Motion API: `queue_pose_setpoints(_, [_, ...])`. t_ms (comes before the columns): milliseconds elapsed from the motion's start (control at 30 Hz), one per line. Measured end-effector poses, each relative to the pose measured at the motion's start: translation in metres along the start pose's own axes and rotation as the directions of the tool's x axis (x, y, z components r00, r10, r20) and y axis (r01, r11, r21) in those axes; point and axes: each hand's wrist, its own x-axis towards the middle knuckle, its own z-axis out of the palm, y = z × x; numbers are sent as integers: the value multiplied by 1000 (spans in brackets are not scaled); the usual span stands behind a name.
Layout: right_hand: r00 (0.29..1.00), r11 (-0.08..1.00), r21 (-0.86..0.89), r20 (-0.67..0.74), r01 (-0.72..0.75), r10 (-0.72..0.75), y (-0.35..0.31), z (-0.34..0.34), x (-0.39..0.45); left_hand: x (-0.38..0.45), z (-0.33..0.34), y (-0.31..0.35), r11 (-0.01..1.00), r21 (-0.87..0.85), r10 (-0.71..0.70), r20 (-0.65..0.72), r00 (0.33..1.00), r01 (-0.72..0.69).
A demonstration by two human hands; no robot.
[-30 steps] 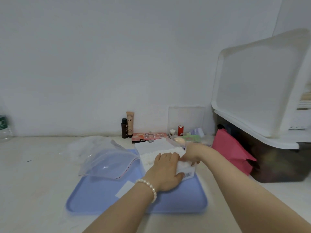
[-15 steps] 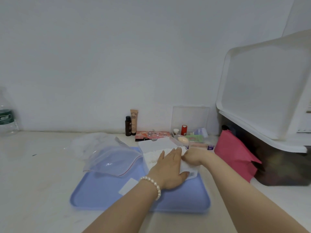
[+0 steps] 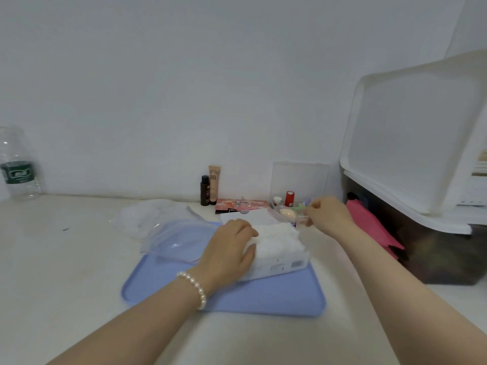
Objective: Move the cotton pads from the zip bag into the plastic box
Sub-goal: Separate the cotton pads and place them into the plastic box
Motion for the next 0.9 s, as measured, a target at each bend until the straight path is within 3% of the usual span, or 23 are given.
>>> queue_pose_setpoints(67, [995,992,71,-34,101,-99,-19,7,-9,-14,-19,-12,996,85,24,-24,999,-22])
queue_pose_setpoints(200, [936,926,191,73,326,-344,-72,30,-45,-39,-62,-29,964,263,-2,-114,993,32])
queue_pose_setpoints(300, [861,872,241,187,427,-473,-100,64,-63,-52,-90,-41,846,491,-227,-21,974,208])
queue_pose_setpoints(367, [830,858,271,245,437,-500,-114,89,-70,-60,-100,-49,728,609,-457,90,885,314])
queue_pose_setpoints(433, [830,865,263,264,428,-491,-125,111,-78,-67,-104,-62,691,615,-602,198,774,380])
queue_pose_setpoints(467, [831,865,255,262,432,-492,-128,120,-81,-68,-107,-66,698,588,-624,218,751,409])
queue_pose_setpoints(533, [829,864,251,262,436,-494,-133,138,-85,-70,-111,-76,735,460,-614,138,777,499])
queue_pose_setpoints(600, [811,849,245,264,468,-523,-142,149,-85,-67,-121,-84,752,343,-581,-58,812,563])
queue_pose_setpoints(700, [801,847,165,277,505,-531,-161,159,-80,-59,-140,-96,696,380,-569,-227,791,609])
queue_pose_setpoints(833, [818,835,-177,382,521,-430,-193,165,-71,-52,-155,-103,614,486,-634,-165,755,622])
queue_pose_setpoints(900, [778,805,-192,455,561,-434,-213,170,-65,-50,-153,-104,596,534,-637,-140,758,600])
